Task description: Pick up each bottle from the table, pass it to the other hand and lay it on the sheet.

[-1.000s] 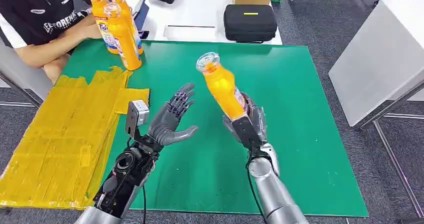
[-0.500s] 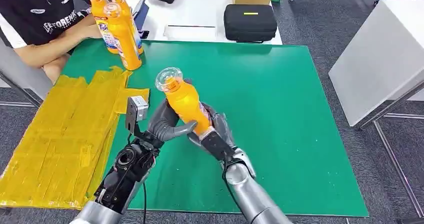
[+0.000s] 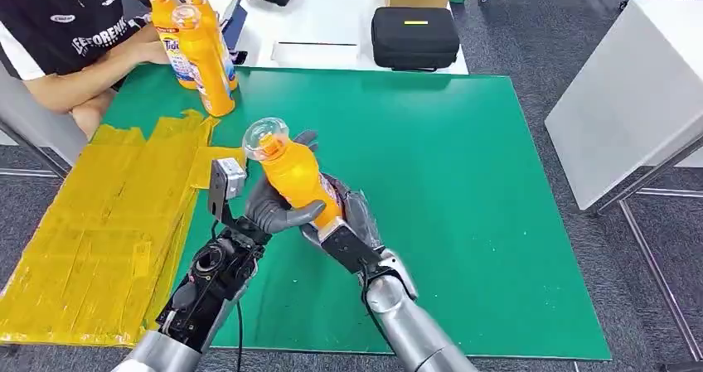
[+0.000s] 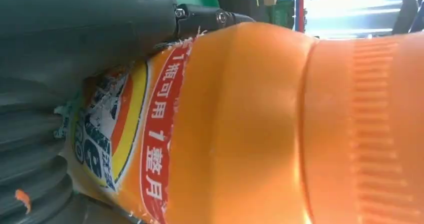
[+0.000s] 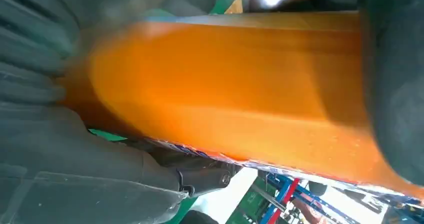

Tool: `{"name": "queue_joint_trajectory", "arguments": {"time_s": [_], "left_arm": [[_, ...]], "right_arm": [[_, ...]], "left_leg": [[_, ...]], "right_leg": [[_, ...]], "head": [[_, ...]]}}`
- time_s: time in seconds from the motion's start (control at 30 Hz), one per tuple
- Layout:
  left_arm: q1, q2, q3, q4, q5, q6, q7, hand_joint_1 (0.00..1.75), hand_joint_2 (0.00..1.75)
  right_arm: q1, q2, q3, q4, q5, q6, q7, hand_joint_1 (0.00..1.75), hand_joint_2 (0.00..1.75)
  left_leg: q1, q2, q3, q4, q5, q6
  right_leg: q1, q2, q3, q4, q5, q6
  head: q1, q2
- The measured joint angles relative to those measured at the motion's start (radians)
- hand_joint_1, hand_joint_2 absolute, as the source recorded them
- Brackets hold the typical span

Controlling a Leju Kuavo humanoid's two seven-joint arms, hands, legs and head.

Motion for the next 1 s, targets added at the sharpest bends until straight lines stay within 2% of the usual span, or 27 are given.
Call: {"name": "queue_joint_trajectory", "arguments": {"time_s": [0.1, 0.13, 0.17, 0.2, 0.73, 0.77, 0.8, 0.83, 1.0], "left_arm": [[0.000, 0.001, 0.001, 0.003, 0.000, 0.010, 0.000, 0.00, 1.75], [0.000, 0.001, 0.001, 0.004, 0.000, 0.015, -0.002, 0.35, 1.75], [0.000, 0.001, 0.002, 0.006, 0.002, 0.024, -0.004, 1.52, 1.75], [0.000, 0.001, 0.003, 0.007, 0.005, 0.034, -0.008, 1.75, 1.75], [0.013, -0.002, 0.011, -0.003, 0.010, 0.116, -0.051, 1.75, 1.75], [0.015, -0.003, 0.011, -0.006, 0.006, 0.123, -0.055, 1.75, 1.75], [0.017, -0.003, 0.011, -0.009, 0.001, 0.127, -0.058, 1.75, 1.75], [0.019, -0.003, 0.011, -0.012, -0.003, 0.131, -0.062, 1.75, 1.75], [0.020, -0.007, 0.012, -0.021, -0.064, 0.219, -0.085, 1.75, 1.75]], "right_arm": [[0.000, 0.000, 0.007, 0.000, 0.003, -0.003, 0.009, 1.75, 1.75], [0.000, 0.000, 0.010, 0.000, 0.003, -0.005, 0.012, 1.75, 1.75], [-0.001, 0.000, 0.015, 0.000, 0.002, -0.010, 0.017, 1.75, 1.75], [-0.001, 0.000, 0.019, 0.001, 0.002, -0.014, 0.020, 1.75, 1.75], [-0.007, -0.008, 0.058, 0.013, -0.021, -0.044, 0.033, 1.75, 1.75], [-0.007, -0.008, 0.061, 0.012, -0.021, -0.047, 0.034, 1.10, 1.75], [-0.006, -0.008, 0.063, 0.011, -0.022, -0.052, 0.034, 0.33, 1.75], [-0.004, -0.010, 0.064, 0.007, -0.023, -0.055, 0.034, 0.00, 1.75], [0.023, -0.022, 0.065, -0.037, -0.009, -0.087, 0.037, 0.00, 1.75]], "left_leg": [[0.000, 0.000, 0.000, 0.000, 0.000, 0.000], [0.000, 0.000, 0.000, 0.000, 0.000, 0.000], [0.000, 0.000, 0.000, 0.000, 0.000, 0.000], [0.000, 0.000, 0.000, 0.000, 0.000, 0.000], [0.000, 0.000, 0.000, 0.000, 0.000, 0.000], [0.000, 0.000, 0.000, 0.000, 0.000, 0.000], [0.000, 0.000, 0.000, 0.000, 0.000, 0.000], [0.000, 0.000, 0.000, 0.000, 0.000, 0.000], [0.000, 0.000, 0.000, 0.000, 0.000, 0.000]], "right_leg": [[0.000, 0.000, 0.000, 0.000, 0.000, 0.000], [0.000, 0.000, 0.000, 0.000, 0.000, 0.000], [0.000, 0.000, 0.000, 0.000, 0.000, 0.000], [0.000, 0.000, 0.000, 0.000, 0.000, 0.000], [0.000, 0.000, 0.000, 0.000, 0.000, 0.000], [0.000, 0.000, 0.000, 0.000, 0.000, 0.000], [0.000, 0.000, 0.000, 0.000, 0.000, 0.000], [0.000, 0.000, 0.000, 0.000, 0.000, 0.000], [0.000, 0.000, 0.000, 0.000, 0.000, 0.000]], "head": [[0.000, 0.000], [0.000, 0.000], [0.000, 0.000], [0.000, 0.000], [0.000, 0.000], [0.000, 0.000], [0.000, 0.000], [0.000, 0.000], [0.000, 0.000]]}}
